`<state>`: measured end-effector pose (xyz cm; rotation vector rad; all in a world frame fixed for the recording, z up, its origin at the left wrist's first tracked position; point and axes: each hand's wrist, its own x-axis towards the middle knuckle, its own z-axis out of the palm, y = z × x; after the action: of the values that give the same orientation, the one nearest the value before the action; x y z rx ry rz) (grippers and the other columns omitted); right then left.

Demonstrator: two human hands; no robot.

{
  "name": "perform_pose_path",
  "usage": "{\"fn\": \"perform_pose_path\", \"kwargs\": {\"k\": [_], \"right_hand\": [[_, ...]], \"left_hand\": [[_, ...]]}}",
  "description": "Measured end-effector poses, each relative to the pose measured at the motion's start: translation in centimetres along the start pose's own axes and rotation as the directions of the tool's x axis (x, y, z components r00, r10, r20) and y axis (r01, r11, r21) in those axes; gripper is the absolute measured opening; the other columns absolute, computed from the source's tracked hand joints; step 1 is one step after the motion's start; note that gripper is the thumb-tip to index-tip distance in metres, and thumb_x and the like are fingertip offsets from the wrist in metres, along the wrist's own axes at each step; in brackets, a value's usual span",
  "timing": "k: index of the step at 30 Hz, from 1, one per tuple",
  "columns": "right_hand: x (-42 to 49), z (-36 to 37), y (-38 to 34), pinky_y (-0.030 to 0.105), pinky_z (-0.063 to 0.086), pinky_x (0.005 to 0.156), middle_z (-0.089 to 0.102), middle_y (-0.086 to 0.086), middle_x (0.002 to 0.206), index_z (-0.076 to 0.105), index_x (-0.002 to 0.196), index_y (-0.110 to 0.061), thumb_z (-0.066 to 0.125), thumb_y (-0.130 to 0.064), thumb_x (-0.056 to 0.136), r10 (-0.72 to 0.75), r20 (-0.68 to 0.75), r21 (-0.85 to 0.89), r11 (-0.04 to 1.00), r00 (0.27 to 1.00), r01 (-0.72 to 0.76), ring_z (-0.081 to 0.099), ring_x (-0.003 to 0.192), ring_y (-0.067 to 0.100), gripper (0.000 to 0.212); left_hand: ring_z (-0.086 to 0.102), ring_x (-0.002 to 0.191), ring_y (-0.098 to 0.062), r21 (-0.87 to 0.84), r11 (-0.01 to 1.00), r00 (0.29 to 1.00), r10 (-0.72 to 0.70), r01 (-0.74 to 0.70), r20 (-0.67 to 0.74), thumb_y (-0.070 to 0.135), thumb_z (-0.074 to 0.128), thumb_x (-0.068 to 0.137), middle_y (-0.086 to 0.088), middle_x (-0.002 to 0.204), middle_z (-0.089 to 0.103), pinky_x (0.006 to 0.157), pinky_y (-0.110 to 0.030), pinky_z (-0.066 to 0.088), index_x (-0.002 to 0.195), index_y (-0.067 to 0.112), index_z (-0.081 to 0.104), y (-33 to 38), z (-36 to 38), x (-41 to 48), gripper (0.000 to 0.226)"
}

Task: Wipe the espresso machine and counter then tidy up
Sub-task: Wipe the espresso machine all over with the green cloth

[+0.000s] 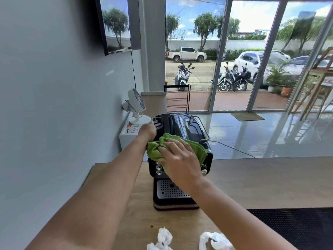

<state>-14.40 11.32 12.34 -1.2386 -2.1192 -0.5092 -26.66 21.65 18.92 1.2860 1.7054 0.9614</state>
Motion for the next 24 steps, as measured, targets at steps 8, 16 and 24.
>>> {"fn": "perform_pose_path", "kwargs": {"k": [8, 16, 24], "right_hand": [[-0.5, -3.1, 3.6, 0.036, 0.055, 0.086, 0.071, 0.005, 0.105, 0.073, 0.108, -0.013, 0.070, -0.010, 0.084, -0.021, -0.107, 0.229, 0.972, 0.994, 0.045, 0.066, 0.097, 0.023, 0.025], [12.0, -3.0, 7.6, 0.052, 0.023, 0.117, 0.024, 0.010, 0.158, 0.025, 0.154, -0.023, 0.035, -0.057, 0.100, 0.389, 0.551, 0.218, 0.787, 0.738, -0.578, 0.021, 0.145, 0.033, 0.064], [10.9, 0.1, 3.8, 0.059, -0.003, 0.117, -0.014, 0.019, 0.161, -0.005, 0.156, -0.029, 0.016, -0.067, 0.097, 0.491, 0.704, -0.194, 0.828, 0.514, -0.526, -0.011, 0.148, 0.042, 0.074]], "left_hand": [[0.039, 0.133, -0.031, -0.041, 0.999, 1.000, 0.020, -0.020, -0.011, 0.034, 0.025, 0.104, -0.018, 0.147, 0.040, 0.108, -0.036, 0.031, 0.141, -0.003, 0.037, -0.2, 0.4, -0.8, 0.054], [0.040, 0.133, -0.031, -0.025, 0.999, 0.999, 0.038, -0.039, -0.040, 0.026, 0.026, 0.104, -0.020, 0.146, 0.040, 0.108, -0.037, 0.032, 0.138, -0.006, 0.037, -0.4, 0.7, 0.0, 0.048], [0.047, 0.127, -0.031, -0.087, 0.995, 0.998, 0.045, -0.049, -0.050, 0.033, 0.032, 0.102, -0.018, 0.140, 0.049, 0.109, -0.041, 0.037, 0.133, -0.003, 0.047, -0.7, 0.7, 0.5, 0.050]]}}
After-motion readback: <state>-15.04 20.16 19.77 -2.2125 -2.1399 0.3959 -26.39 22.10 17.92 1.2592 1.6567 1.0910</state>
